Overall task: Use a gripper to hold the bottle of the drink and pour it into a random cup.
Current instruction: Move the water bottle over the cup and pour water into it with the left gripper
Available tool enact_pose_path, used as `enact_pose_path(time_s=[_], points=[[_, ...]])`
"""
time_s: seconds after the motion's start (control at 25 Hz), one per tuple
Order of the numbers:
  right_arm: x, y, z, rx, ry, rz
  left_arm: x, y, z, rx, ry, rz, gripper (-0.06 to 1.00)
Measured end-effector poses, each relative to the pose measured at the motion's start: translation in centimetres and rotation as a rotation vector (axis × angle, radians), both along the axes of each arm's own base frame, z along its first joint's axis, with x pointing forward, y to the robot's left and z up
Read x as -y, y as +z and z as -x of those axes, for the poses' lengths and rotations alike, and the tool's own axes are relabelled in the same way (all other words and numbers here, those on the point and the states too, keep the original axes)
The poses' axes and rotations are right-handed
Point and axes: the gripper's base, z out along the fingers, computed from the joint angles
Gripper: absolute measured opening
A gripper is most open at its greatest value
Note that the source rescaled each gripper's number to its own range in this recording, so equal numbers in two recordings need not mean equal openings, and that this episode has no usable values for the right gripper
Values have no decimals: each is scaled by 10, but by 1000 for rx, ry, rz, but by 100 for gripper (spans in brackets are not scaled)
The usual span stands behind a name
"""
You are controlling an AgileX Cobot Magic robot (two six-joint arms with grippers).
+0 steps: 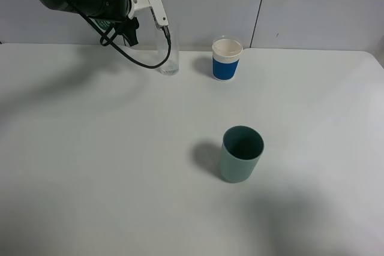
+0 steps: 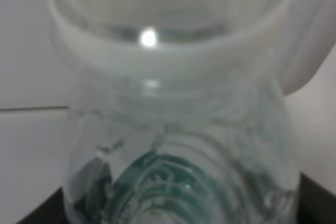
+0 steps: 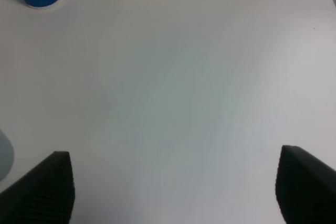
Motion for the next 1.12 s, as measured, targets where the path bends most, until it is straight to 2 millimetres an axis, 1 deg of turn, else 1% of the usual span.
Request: enact_pose_path(time_s=[0.44, 1.12], points=[[0, 0, 0, 0, 0, 0, -1, 2, -1, 16, -11, -33, 3], [0, 0, 0, 0, 0, 0, -6, 7, -2, 61, 5, -136, 3]])
